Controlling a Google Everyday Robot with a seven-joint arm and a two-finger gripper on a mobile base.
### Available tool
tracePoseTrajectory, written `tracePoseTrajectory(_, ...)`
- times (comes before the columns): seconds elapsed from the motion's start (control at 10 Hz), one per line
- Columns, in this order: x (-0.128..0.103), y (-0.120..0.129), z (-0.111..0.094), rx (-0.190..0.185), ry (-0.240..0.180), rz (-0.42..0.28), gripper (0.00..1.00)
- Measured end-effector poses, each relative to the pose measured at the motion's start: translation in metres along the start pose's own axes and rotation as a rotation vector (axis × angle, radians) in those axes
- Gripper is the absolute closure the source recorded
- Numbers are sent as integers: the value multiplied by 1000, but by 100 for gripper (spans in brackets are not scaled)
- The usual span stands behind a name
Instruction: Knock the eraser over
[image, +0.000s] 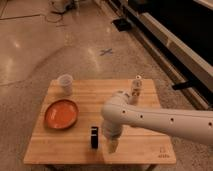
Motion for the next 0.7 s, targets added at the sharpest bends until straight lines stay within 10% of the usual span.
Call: tracePoseTrajectory(0.7,-68,-21,1,30,-52,-136,35)
